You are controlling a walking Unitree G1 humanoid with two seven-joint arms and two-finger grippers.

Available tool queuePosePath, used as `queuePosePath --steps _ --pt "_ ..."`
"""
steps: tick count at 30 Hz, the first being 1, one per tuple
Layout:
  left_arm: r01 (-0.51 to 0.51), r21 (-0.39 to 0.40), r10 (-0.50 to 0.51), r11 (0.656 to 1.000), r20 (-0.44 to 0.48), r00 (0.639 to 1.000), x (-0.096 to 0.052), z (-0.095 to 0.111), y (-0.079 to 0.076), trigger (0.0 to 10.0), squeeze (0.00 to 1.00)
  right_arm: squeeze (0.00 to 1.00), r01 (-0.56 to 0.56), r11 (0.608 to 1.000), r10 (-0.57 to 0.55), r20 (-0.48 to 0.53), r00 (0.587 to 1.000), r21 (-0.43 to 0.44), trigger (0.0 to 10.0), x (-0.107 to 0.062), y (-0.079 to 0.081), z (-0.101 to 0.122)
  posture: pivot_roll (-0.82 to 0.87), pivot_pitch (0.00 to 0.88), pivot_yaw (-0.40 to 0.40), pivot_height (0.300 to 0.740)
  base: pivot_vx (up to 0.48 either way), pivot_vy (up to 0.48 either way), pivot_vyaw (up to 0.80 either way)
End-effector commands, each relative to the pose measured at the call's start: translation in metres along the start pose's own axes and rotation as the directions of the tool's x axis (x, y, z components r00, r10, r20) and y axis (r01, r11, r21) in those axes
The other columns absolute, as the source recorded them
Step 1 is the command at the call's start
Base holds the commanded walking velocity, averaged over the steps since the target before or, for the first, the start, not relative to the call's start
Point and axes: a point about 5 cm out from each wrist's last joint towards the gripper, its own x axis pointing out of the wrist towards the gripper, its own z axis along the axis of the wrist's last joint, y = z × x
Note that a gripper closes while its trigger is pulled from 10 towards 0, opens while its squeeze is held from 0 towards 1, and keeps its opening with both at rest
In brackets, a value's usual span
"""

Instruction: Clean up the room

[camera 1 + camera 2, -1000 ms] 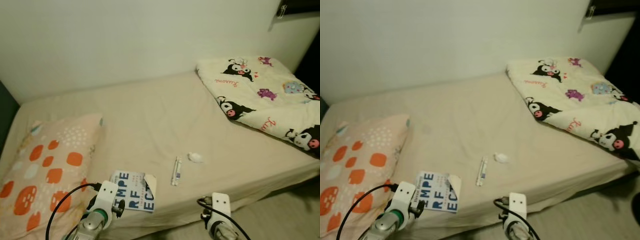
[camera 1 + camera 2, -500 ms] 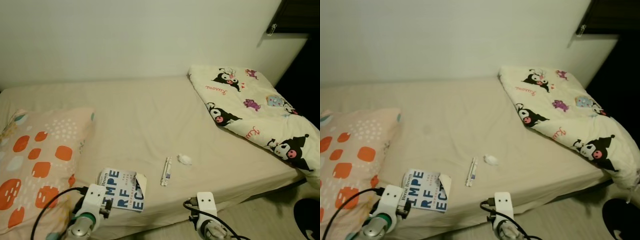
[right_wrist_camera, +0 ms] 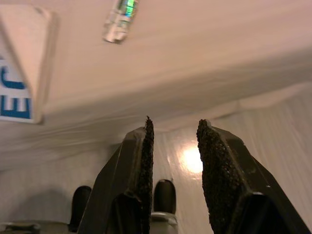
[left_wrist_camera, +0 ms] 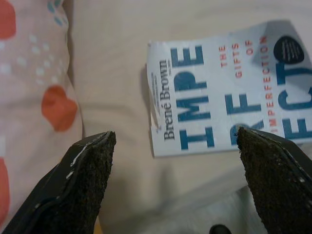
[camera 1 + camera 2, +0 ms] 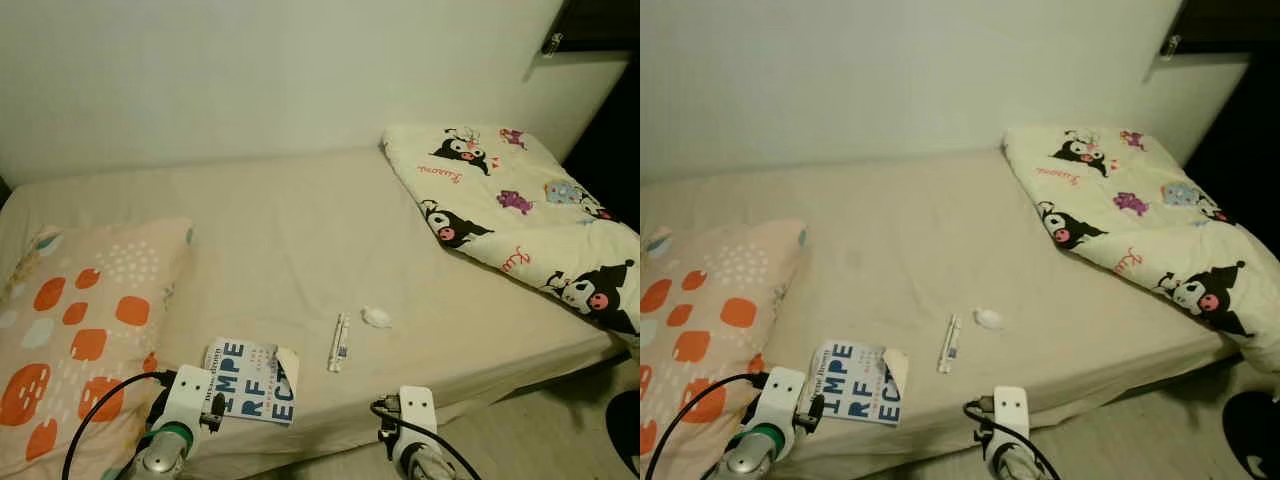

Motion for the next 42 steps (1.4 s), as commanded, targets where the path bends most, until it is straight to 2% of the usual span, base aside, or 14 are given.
queuePosePath --steps 1,6,11,18,42 --pt "-0.011 -0.003 0.011 1.000 -0.006 1.000 -0.003 -0.005 0.000 10.0 0.00 0.00 -0.013 1.000 0.013 -0.011 1.000 -0.011 10.0 -0.002 -0.001 -0.005 0.04 0.003 0.024 0.740 0.000 0.000 0.00" --pt "-0.034 0.021 0.034 0.999 0.010 0.999 -0.001 0.000 0.005 10.0 0.00 0.00 -0.001 1.000 0.002 -0.016 1.000 0.027 10.0 -0.001 -0.002 -0.004 0.04 0.016 0.018 0.740 0.000 0.000 0.00" --pt "-0.062 0.000 0.062 0.998 0.016 0.998 0.001 0.003 0.011 10.0 0.00 0.00 0.012 0.998 -0.011 -0.009 1.000 0.055 10.0 -0.001 -0.001 -0.003 0.05 0.007 0.009 0.740 0.000 0.000 0.00" --pt "-0.054 -0.013 0.055 0.998 0.020 0.998 0.002 0.005 0.012 10.0 0.00 0.00 -0.012 1.000 0.012 -0.003 1.000 0.014 10.0 0.000 0.002 -0.001 0.05 0.005 0.010 0.740 0.000 0.000 0.00" --pt "-0.052 -0.017 0.052 0.999 0.017 0.998 0.003 0.007 0.011 10.0 0.00 0.00 -0.045 0.999 0.045 -0.015 0.999 -0.021 10.0 0.002 0.006 0.004 0.04 0.000 0.000 0.740 0.000 0.000 0.00"
